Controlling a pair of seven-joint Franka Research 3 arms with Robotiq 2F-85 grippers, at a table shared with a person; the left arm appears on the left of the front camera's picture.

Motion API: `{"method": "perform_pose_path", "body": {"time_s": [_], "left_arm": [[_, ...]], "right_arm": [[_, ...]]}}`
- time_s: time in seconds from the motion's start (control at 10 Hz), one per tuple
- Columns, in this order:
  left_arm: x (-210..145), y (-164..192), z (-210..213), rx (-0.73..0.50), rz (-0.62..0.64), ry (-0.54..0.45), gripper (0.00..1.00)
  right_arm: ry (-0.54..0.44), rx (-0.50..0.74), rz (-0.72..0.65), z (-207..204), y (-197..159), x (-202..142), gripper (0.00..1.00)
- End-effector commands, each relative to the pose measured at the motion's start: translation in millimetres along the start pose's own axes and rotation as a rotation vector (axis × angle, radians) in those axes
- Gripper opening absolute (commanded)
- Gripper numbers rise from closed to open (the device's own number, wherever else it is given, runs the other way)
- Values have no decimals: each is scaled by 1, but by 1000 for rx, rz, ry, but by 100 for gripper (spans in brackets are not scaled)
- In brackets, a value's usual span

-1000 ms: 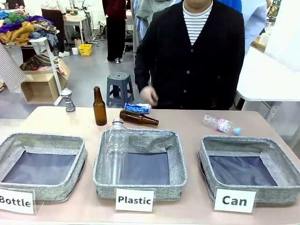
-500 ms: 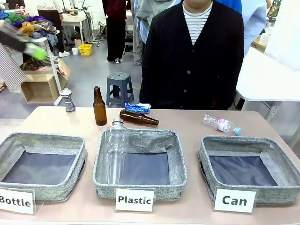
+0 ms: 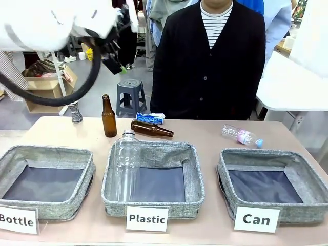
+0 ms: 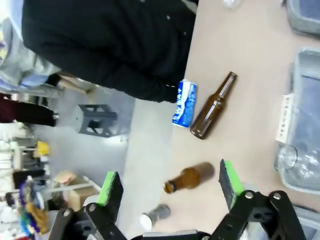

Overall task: Sort the can waste into the basket.
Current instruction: Pick up the can waste from the table and place it in the right Fabric basket.

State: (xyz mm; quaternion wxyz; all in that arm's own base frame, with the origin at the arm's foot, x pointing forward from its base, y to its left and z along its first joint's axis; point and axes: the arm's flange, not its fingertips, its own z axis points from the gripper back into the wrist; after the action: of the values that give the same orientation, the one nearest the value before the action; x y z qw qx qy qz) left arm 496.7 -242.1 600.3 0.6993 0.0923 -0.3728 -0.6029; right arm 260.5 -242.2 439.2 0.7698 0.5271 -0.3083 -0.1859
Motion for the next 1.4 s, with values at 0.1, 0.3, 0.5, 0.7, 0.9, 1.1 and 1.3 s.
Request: {"method": "perform_pose_path", "body": {"time_s": [0.1,0.3,0.5,0.7,0.9,1.1,1.3], "left_arm": [[16,9,-27,-6,-12,20,100],[8,0,-20,6,-37,0,100],[8,0,-20,6,-37,0,100],[30,20,-37,-41,-128,49,100],[63,56,-79,-198,-227,147,100],[17,72,-30,-322,-298,5,100],[-68,81,69,-353,-169,-43,100]], "right_arm": [[-14,21,25,0,-1,2,100],[-14,21,25,0,-1,2,100],[-14,21,25,0,-1,2,100],[-14,21,25,0,-1,2,100],[-14,21,25,0,-1,2,100],[-14,21,25,0,-1,2,100],[-14,21,25,0,-1,2,100]]}}
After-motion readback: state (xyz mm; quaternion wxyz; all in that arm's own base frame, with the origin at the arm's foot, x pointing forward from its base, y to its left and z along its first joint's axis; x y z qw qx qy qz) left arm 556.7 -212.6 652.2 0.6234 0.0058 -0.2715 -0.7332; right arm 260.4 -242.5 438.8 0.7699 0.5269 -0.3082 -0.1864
